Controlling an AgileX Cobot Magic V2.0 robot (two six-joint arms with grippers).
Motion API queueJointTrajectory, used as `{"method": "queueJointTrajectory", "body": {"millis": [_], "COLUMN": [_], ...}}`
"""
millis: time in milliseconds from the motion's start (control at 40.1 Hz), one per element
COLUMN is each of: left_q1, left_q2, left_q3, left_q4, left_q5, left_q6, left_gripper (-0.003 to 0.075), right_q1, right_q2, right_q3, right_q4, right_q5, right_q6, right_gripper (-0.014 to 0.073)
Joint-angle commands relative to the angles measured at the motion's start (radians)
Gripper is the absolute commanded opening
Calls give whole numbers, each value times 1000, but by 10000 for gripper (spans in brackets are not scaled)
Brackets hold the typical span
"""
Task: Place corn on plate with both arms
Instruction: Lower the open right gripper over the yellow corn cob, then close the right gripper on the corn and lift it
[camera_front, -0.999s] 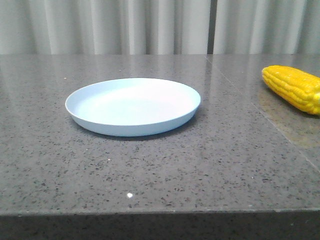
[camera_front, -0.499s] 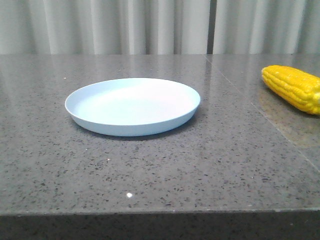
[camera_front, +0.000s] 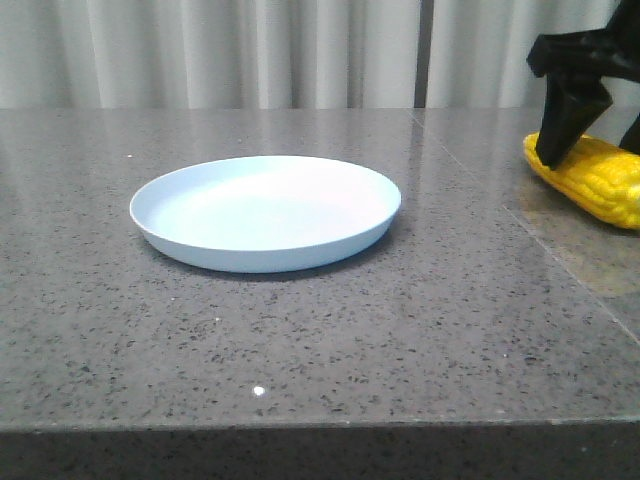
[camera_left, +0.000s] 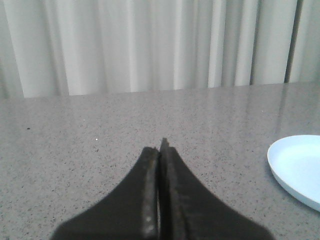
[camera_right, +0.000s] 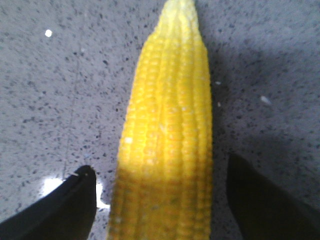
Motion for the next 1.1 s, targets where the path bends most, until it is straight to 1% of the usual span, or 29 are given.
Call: {"method": "queueJointTrajectory", "body": {"millis": [0, 50, 100, 200, 275, 325, 349, 449, 549, 724, 874, 1073], "left_q1": [2, 2, 2, 2, 2, 2, 2, 2, 2, 2, 2, 2], "left_q2": [-19, -19, -19, -19, -19, -19, -19, -19, -19, -19, -19, -19], "left_q3": [-27, -27, -27, -27, -27, -27, -27, -27, -27, -27, -27, -27], "left_q4": [7, 7, 7, 7, 7, 7, 7, 7, 7, 7, 7, 7], "left_q5": [-95, -95, -97, -97, -97, -97, -97, -97, -97, -97, -97, -97], "left_q6": [-9, -9, -9, -9, -9, -9, -9, -9, -9, -9, -9, -9], "left_gripper": [-20, -20, -20, -20, -20, -20, -20, -20, -20, -20, -20, -20], "right_q1": [0, 0, 0, 0, 0, 0, 0, 2, 35, 160, 317, 487], "right_q2": [-17, -17, -17, -17, -21, -30, -38, -80, -141, -158, -126, 5], "right_q3": [-38, -38, -38, -38, -38, -38, -38, -38, -47, -136, -215, -331], "right_q4": [11, 11, 11, 11, 11, 10, 10, 12, 12, -1, -66, -224], "right_q5": [-12, -5, -2, 4, 3, 3, 3, -7, 0, 92, 96, 119], "right_q6": [-4, -4, -4, -4, -4, -4, -5, -5, 7, 92, 234, 470], "right_gripper": [553, 524, 461, 259, 146, 95, 83, 80, 80, 80, 80, 80]}}
